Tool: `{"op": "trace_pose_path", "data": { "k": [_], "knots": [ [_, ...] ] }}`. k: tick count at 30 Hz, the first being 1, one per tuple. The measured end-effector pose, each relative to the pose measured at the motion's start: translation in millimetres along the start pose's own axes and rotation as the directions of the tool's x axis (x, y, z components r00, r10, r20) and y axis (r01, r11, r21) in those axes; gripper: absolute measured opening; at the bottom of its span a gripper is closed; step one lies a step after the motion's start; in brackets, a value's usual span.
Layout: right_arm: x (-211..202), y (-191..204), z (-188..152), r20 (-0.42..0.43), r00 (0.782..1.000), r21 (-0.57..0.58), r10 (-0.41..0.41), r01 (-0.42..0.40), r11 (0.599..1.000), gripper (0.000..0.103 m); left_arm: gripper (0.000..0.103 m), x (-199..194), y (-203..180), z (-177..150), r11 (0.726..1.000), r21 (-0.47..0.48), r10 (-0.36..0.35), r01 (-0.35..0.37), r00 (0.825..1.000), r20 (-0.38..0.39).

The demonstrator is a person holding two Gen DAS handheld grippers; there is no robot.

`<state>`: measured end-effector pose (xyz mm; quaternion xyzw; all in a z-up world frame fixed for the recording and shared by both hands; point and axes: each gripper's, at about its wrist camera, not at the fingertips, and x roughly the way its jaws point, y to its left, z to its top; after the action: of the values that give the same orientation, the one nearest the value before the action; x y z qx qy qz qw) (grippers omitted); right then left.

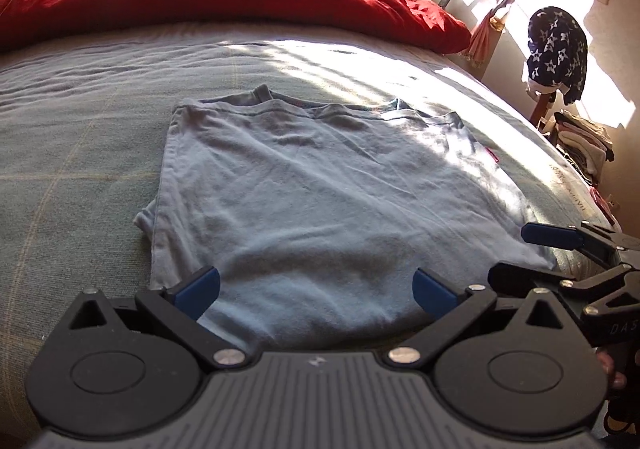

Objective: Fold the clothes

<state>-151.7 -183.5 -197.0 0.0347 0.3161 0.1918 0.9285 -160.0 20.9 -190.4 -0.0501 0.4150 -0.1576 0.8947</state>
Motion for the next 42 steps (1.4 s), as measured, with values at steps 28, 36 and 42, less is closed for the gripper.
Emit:
{"op": "trace_pose_path", "data": {
  "k": [28,36,42],
  "knots": [
    [8.2,22.6,-2.7,0.01,1.0,-0.144,-0.023,0.024,0.989,0.103,0.101,64.2,29.6,87.9,0.977,-0.049,-0.21,0.206,0.975,-0.072],
    [18.7,11.1,-0.5,-0.003,0.999,-0.147,-0.034,0.033,0.989,0.103,0.101,101.3,55.1,131.2,0.989,-0.09,-0.122,0.117,0.991,-0.05],
    [24.9,4.6,-2.3,-0.018,0.999,-0.134,-0.031,0.028,0.991,0.103,0.101,107.5,71.4,152.3,0.979,-0.143,-0.15,0.143,0.988,-0.033]
  ]
}}
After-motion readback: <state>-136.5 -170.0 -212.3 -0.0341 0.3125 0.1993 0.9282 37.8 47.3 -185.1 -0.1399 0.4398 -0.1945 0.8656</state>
